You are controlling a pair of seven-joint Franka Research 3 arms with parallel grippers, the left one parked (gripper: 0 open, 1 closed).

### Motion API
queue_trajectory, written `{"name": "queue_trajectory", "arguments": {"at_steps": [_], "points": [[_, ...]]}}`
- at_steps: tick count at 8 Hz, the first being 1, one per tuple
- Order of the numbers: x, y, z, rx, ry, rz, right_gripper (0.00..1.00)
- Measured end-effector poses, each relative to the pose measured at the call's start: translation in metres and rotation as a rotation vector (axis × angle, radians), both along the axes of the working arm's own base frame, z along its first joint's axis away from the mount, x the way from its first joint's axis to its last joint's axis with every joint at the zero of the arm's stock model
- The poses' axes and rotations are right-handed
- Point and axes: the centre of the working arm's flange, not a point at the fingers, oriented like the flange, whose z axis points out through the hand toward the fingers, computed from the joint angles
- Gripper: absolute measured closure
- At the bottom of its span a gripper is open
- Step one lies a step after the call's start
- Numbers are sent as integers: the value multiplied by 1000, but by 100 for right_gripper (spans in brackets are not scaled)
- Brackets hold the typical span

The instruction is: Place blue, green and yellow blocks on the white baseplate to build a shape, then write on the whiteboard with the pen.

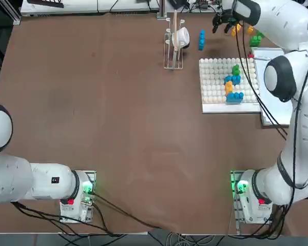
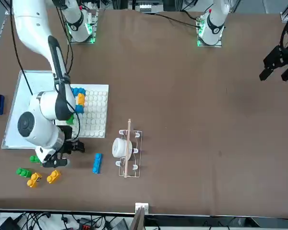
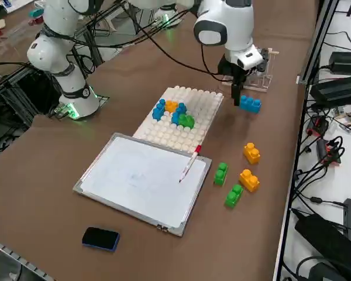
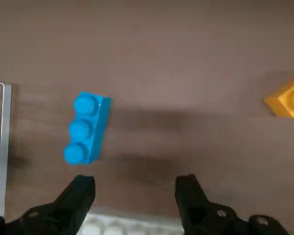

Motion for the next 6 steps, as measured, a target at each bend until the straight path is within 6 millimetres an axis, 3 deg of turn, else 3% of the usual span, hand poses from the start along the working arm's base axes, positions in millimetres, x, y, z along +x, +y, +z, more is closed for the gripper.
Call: {"name": "queue_trajectory", "arguments": {"at_steps": [4, 6], "points": [[15, 50, -29, 3, -24, -19, 0], [18, 64, -41, 10, -55, -66, 0]]}}
